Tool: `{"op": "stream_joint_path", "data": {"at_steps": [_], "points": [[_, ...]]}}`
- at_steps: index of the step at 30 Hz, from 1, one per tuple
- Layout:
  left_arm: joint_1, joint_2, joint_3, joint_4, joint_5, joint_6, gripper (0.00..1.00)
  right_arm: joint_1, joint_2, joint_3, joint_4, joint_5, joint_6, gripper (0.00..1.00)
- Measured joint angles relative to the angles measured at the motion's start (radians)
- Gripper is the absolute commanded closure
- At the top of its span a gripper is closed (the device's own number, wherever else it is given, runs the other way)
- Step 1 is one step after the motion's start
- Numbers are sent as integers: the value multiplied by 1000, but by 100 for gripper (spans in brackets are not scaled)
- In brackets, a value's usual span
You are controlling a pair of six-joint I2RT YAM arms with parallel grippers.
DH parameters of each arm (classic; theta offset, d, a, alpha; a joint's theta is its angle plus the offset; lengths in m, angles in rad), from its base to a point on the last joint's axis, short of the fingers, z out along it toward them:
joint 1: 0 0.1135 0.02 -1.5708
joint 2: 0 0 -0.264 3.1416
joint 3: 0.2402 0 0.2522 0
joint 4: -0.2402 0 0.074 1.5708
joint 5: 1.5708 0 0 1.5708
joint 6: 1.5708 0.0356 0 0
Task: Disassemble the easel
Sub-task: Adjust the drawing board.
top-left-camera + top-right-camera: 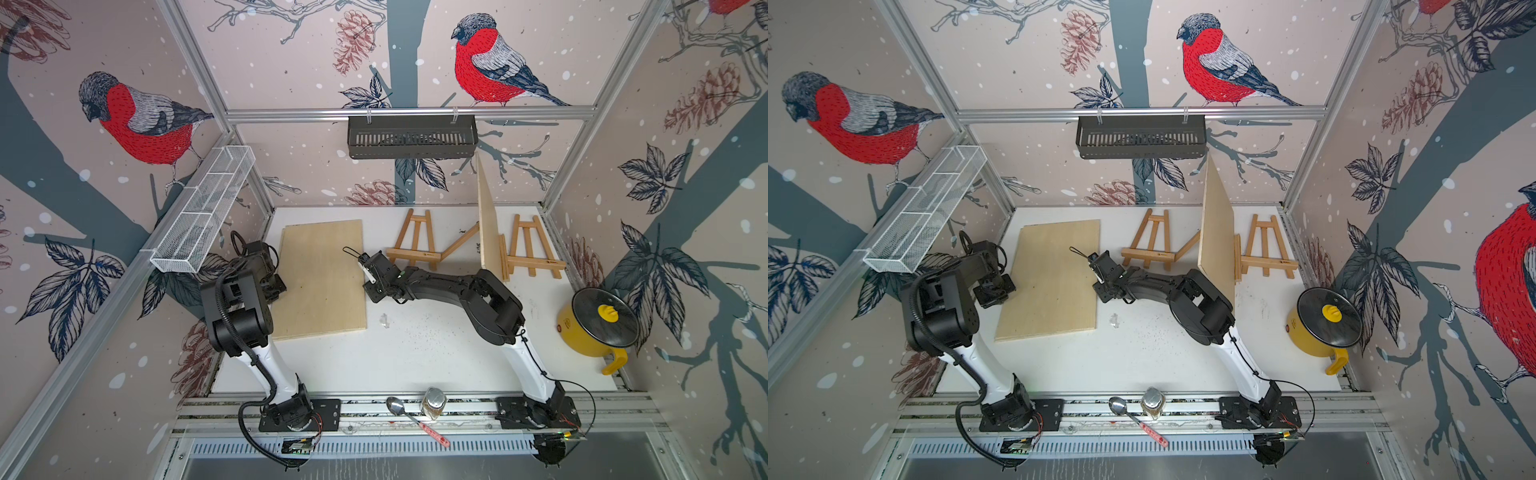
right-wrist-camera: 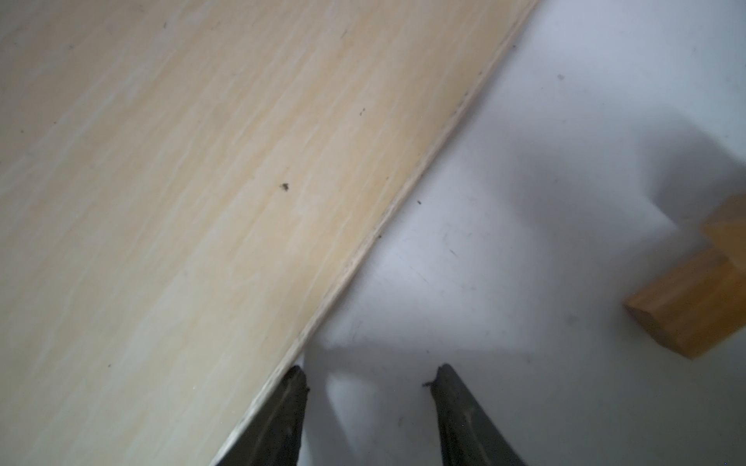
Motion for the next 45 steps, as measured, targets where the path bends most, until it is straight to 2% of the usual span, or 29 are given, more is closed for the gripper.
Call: {"op": "stream_joint_path", "data": {"at_steps": [5,13,18,23,26,31,34,40,45], "points": [[-1,-24,42,-42,27,1,100,-13,24,40,-5,33,6,46],[-41,-194,87,-44,39,2,100,-40,-5,37,-53,112,-3,44],[-52,-305,86,-42,95,-2,100,-63,-13,54,-101,144,-26,44],[-87,-433,6,22,189,-10,100,-65,-9,116,-111,146,-42,46],[-118,-536,-68,73,245,-10,100,-60,-34,83,-103,134,-54,46],[-195,-705,-164,172,300,-7,100,-55,-171,-31,-72,50,-58,45],[-259,-776,-203,217,313,-10,95,-45,-283,-101,-30,3,-58,44],[-457,-818,-224,281,322,-21,92,-19,-550,-278,49,-74,-79,42],[-623,-798,-233,352,324,-25,91,-53,-830,-422,96,-137,-75,39]]}}
